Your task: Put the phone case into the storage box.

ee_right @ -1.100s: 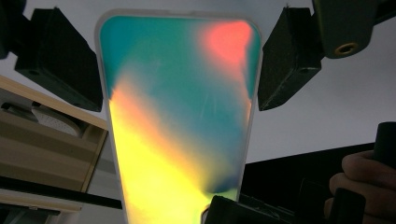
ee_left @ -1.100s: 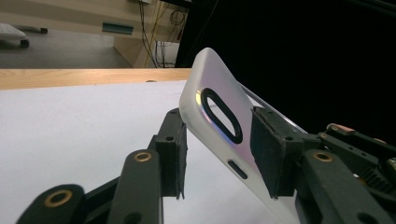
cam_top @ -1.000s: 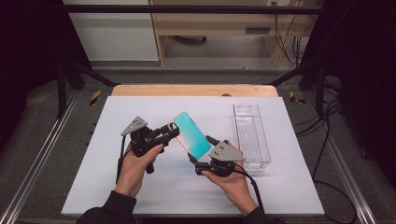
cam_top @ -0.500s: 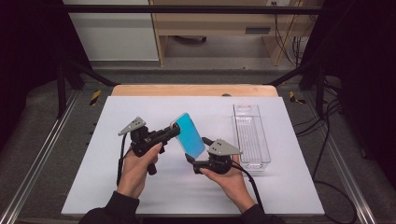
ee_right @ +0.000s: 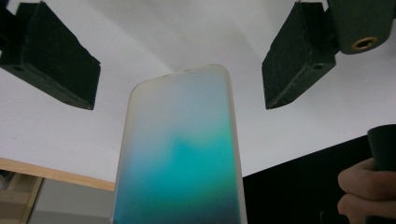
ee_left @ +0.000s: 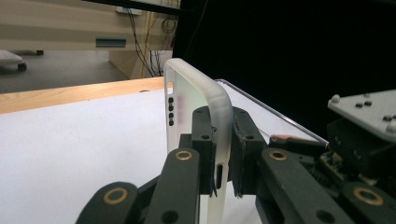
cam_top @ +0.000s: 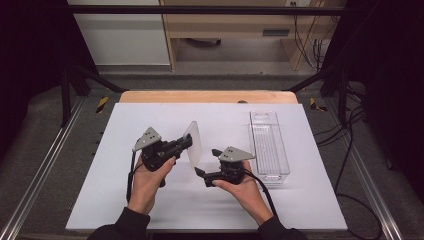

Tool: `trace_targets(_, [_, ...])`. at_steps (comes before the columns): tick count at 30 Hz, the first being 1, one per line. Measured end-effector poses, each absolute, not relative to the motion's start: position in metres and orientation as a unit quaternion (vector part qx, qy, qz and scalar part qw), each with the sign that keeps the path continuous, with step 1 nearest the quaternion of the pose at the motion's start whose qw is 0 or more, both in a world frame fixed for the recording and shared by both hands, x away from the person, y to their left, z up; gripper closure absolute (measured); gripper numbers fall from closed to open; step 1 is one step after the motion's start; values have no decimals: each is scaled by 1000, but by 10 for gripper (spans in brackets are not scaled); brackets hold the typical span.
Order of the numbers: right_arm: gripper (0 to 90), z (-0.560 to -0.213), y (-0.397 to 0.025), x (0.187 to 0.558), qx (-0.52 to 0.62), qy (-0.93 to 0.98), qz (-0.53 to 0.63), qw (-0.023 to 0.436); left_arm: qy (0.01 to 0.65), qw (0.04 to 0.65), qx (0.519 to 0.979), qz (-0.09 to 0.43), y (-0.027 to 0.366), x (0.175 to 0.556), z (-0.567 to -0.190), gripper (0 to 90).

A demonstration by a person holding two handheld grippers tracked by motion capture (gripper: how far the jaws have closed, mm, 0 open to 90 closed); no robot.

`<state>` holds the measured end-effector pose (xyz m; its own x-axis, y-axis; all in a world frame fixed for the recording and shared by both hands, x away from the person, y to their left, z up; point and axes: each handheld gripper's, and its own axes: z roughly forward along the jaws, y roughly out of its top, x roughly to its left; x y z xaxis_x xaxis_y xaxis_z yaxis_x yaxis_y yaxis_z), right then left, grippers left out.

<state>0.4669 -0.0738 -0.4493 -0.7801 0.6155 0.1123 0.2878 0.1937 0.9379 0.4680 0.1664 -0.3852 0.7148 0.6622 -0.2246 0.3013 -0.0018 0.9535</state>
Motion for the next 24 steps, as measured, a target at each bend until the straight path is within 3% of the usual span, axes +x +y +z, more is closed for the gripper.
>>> trace_targets(8, [37,-438,-81,463,287,765,561,132,317,604,712,168,164,460,-387,815])
trace_targets(24, [36,-434,-66,456,274,769,557,152,290,641,694,150,183,458,-396,815])
